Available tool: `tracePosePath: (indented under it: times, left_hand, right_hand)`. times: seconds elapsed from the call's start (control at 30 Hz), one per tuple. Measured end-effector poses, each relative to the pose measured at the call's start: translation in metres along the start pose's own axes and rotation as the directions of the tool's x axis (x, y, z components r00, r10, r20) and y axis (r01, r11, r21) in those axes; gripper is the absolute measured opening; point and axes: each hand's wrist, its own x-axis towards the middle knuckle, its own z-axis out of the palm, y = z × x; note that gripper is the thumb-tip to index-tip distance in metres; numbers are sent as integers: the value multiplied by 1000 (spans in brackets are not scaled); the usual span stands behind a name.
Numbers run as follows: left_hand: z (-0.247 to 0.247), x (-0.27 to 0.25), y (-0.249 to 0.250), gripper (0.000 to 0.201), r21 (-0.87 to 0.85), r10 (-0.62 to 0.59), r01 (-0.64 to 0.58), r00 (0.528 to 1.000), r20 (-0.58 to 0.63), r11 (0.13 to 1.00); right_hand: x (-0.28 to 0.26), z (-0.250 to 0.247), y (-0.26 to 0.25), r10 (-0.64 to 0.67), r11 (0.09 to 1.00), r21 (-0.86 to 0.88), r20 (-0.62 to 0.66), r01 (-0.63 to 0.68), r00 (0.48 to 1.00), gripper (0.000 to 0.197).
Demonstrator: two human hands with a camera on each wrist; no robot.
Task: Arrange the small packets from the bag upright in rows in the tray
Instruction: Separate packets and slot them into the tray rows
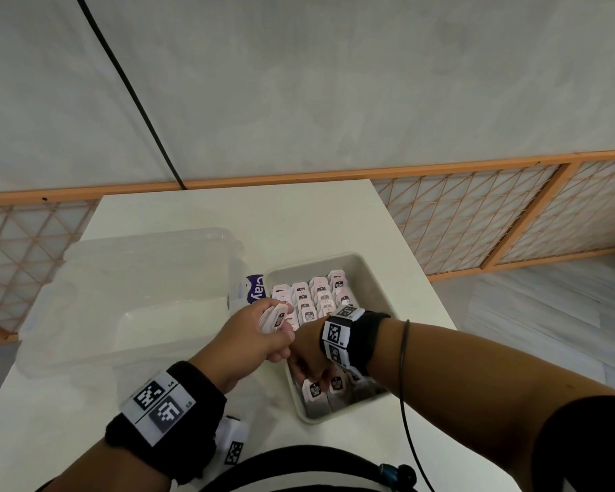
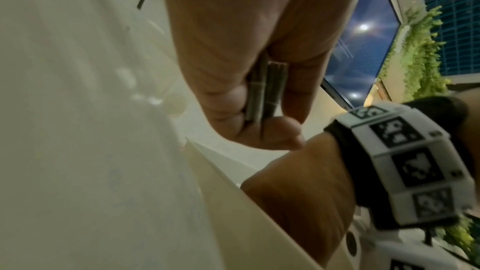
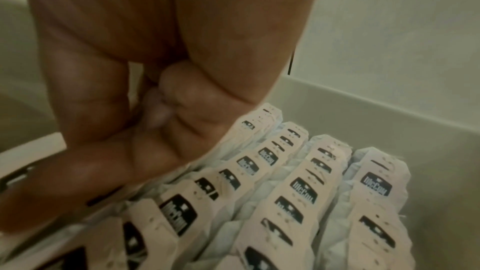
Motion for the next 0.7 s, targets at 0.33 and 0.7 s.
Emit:
tracePosePath:
  times: [0.33, 0.7]
  left_hand:
    - [-14, 1, 9, 37, -397, -75, 131, 985, 155, 908]
    - [-2, 2, 10, 43, -250, -38, 55, 997, 71, 967]
  right_hand:
    - [-46, -36, -13, -75, 997, -40, -232, 67, 970, 13]
    - [-93, -51, 0, -117, 833, 434, -467, 343, 876, 13]
